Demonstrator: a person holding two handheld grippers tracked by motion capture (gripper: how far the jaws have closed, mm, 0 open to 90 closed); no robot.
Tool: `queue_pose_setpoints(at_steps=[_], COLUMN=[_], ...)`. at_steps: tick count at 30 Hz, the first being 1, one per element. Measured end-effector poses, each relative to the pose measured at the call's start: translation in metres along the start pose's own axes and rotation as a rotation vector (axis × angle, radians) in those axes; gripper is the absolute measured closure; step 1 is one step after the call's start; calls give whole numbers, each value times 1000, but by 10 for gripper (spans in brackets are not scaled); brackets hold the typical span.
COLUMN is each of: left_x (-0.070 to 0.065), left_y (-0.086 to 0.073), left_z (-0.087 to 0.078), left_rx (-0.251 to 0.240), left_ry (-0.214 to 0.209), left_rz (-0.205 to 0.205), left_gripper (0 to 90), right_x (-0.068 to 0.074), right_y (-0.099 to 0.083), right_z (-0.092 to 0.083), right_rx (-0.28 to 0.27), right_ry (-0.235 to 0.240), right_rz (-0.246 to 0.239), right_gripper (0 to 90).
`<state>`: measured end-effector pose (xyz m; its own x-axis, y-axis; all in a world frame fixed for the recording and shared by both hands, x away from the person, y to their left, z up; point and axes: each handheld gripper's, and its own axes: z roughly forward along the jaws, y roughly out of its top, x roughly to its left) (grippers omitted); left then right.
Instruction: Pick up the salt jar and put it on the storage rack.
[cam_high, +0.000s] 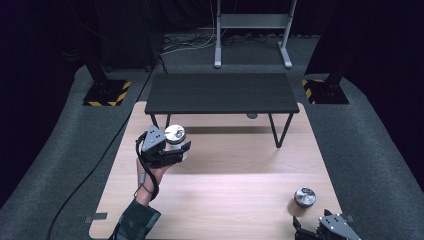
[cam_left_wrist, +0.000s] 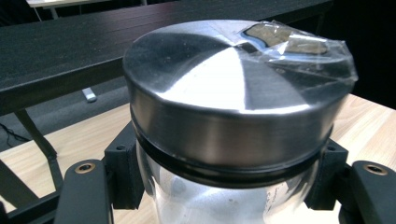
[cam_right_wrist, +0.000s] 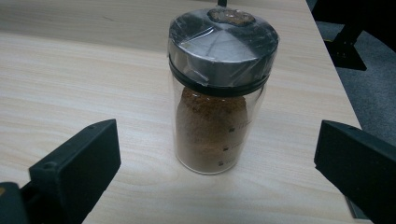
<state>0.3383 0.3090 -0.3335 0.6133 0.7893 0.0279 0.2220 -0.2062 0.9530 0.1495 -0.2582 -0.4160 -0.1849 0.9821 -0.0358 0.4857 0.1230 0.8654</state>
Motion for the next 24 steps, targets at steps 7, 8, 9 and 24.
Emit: queue_pose_setpoints(at_steps=[7,8,9,24], left_x=[3,3,4,8], left_y=[6,7,10,32], left_z=[4,5,8,21], left_rx=[2,2,2,-2], left_ry=[-6,-7,-10,-26], left_rz=[0,1,0,16], left_gripper=[311,311,311,311], right_x=[0,-1,-1,-2], right_y=[0,0,0,-1], right_z=[0,0,0,0], right_rx=[3,2,3,2], right_ry=[-1,-2,-3,-1], right_rz=[1,3,3,6], right_gripper=[0,0,0,0])
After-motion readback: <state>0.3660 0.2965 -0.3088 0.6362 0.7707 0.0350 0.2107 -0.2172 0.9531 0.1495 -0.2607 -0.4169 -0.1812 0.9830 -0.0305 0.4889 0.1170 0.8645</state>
